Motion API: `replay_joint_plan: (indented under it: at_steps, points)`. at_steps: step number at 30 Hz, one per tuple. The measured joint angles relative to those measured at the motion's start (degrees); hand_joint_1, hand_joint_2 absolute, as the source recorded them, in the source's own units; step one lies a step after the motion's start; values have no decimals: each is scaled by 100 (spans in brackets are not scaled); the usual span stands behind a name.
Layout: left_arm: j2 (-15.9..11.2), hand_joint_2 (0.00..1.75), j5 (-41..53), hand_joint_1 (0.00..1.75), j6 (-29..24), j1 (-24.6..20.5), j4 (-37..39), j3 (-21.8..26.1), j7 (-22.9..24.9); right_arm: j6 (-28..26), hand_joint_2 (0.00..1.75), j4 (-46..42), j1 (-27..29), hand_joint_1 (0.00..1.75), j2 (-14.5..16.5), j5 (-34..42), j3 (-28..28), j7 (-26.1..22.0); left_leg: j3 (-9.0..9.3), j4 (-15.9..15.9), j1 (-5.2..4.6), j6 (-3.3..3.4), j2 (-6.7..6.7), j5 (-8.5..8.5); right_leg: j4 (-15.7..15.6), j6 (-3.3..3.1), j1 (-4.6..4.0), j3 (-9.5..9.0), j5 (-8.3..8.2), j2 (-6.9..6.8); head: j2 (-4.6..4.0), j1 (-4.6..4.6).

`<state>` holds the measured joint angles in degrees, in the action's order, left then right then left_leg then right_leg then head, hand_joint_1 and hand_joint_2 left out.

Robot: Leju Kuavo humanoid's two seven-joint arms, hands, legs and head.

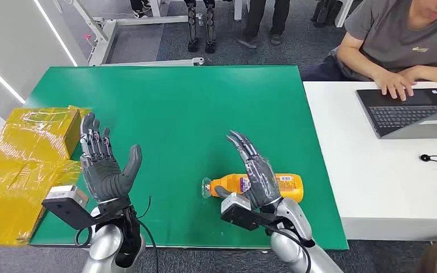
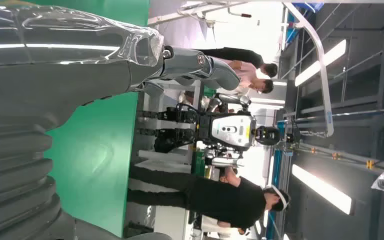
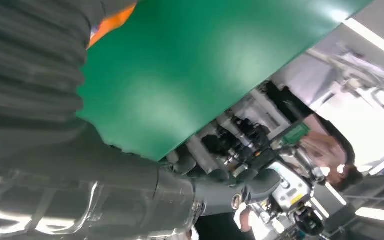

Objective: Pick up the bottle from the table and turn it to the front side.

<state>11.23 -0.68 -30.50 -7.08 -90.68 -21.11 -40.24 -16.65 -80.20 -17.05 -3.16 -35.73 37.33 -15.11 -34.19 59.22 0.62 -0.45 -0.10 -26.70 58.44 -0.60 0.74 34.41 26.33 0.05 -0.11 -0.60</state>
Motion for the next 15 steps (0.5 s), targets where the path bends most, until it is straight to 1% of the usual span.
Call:
replay_joint_plan:
  at_steps: [2, 6, 11, 15]
  points:
    - [0, 175, 8, 0, 59, 2, 0, 1, 0, 172, 175, 53, -82, 0, -64, -93, -10, 62, 0, 0, 0, 0, -1, 0, 0, 0, 0, 0, 0, -2, 0, 0]
    - [0, 175, 26, 0, 280, 6, 0, 2, 0, 830, 175, 306, -388, 0, -357, -318, -79, 233, -2, 1, 0, 0, -5, 0, 0, 0, 0, 0, 0, -5, 0, 0]
    - [10, 175, 13, 0, 489, -3, 17, 2, 0, 1944, 175, 729, -909, 0, -747, -311, -118, 340, -2, 2, -1, 0, -2, 0, 0, 1, 1, 0, -1, -2, 0, 1]
    - [55, 175, 1, 0, 557, -22, 61, 2, 0, 2799, 175, 1127, -1431, 0, -912, -330, -1, 429, -1, 3, 0, 0, -2, 0, 0, 0, 1, 0, -2, -1, 0, -1]
